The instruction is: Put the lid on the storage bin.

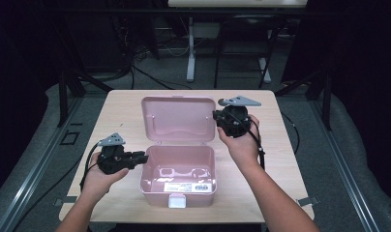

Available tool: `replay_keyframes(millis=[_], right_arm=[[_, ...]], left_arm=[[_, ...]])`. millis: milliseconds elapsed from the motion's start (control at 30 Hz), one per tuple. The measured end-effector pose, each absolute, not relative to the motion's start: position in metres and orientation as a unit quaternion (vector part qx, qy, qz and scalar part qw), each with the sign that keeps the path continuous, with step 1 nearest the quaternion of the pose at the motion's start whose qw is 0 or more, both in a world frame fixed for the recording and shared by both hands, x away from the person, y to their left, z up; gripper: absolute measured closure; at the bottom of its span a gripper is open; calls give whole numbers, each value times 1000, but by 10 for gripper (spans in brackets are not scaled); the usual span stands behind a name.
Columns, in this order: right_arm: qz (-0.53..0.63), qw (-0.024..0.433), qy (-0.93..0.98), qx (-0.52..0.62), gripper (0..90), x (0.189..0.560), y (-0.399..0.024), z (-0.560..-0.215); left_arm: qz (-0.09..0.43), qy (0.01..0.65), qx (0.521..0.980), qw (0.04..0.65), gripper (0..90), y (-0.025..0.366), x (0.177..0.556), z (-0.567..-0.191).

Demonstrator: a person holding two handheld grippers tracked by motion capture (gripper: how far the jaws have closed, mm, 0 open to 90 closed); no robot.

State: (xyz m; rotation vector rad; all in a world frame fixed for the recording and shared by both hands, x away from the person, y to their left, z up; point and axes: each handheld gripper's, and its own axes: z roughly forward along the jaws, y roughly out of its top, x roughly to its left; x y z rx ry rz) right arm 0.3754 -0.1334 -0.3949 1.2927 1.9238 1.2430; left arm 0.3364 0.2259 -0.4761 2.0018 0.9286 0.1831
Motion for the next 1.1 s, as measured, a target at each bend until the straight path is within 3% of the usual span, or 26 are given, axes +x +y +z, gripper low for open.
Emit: replay_keyframes(millis=[1100], right_arm=[[480,274,706,444,871,336,-138,-398]], left_arm=[[71,380,805,450,721,226,336,-476]])
